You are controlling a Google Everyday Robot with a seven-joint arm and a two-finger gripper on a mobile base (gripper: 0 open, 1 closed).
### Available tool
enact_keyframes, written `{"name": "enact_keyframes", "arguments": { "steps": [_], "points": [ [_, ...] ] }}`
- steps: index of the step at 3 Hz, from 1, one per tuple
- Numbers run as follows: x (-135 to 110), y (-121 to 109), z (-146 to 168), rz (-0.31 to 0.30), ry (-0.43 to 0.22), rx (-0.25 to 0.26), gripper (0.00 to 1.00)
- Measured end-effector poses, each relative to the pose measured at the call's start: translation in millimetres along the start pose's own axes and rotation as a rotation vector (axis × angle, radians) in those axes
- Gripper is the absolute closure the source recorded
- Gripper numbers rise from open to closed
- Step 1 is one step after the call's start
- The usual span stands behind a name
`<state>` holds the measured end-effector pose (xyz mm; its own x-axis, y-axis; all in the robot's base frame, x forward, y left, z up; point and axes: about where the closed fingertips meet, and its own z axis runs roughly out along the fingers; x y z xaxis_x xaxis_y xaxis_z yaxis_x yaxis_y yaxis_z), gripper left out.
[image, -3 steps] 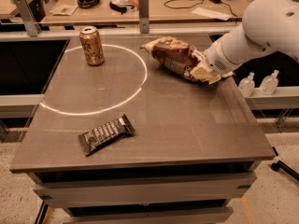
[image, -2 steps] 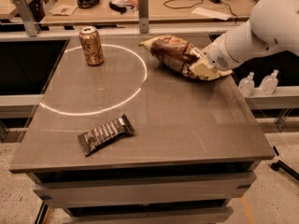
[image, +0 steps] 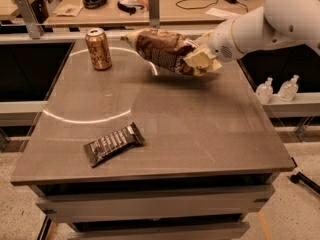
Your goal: Move brown chip bag near orange can
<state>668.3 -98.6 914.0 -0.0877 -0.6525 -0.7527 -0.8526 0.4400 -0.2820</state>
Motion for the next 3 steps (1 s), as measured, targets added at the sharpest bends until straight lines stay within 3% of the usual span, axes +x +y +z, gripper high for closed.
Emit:
{"name": "enact_keyframes", "arguments": {
  "steps": [3],
  "points": [
    [-42, 26, 32, -0.048, -0.093, -0.098, 1.0]
  ]
}}
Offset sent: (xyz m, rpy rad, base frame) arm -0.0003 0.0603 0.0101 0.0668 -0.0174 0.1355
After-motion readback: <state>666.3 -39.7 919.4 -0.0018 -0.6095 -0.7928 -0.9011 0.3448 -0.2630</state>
